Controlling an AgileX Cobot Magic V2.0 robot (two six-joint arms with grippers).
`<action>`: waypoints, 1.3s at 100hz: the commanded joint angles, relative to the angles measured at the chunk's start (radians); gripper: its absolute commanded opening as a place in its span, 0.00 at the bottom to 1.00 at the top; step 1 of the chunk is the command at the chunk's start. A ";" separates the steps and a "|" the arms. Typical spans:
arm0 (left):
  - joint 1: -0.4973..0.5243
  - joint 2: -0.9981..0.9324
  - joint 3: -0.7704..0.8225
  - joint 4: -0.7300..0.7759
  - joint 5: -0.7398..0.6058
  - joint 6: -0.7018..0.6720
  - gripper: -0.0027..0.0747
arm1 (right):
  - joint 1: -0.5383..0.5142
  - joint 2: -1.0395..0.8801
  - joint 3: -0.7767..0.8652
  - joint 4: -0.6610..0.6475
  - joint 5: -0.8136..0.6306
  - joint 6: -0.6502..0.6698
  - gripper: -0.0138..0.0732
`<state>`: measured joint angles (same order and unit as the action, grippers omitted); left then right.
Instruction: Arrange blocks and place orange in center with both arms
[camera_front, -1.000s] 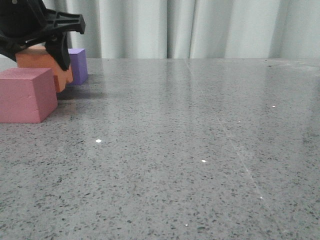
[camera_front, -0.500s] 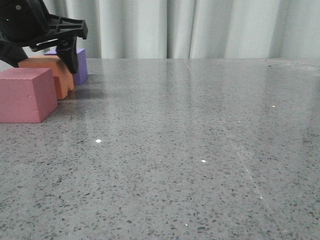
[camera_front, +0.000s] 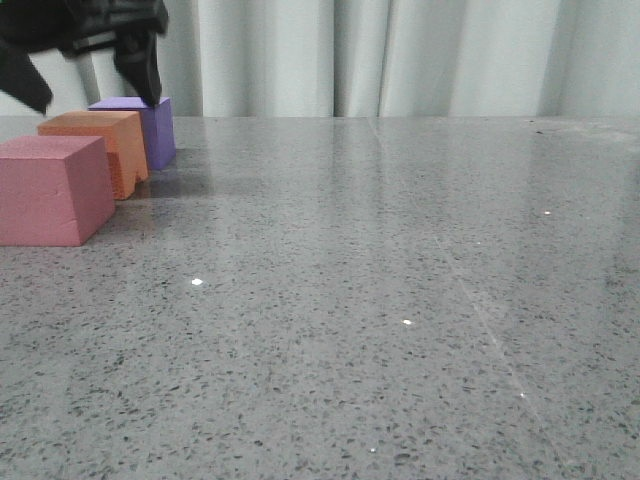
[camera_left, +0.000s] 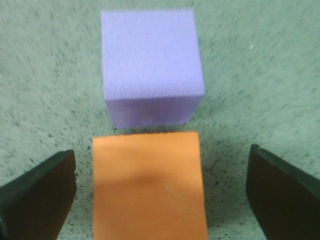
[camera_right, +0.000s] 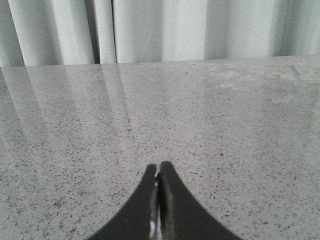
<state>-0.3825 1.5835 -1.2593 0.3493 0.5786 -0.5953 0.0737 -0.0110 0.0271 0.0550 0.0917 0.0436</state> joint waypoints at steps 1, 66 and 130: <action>0.003 -0.106 -0.027 0.038 -0.040 0.003 0.88 | -0.007 -0.024 -0.013 -0.001 -0.084 -0.007 0.08; 0.003 -0.742 0.450 0.194 -0.105 -0.038 0.88 | -0.007 -0.024 -0.013 -0.001 -0.084 -0.007 0.08; 0.003 -1.260 0.867 0.171 -0.094 -0.095 0.20 | -0.007 -0.024 -0.013 -0.001 -0.084 -0.007 0.08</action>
<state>-0.3825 0.3317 -0.3667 0.5088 0.5487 -0.6816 0.0737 -0.0110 0.0271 0.0550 0.0917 0.0436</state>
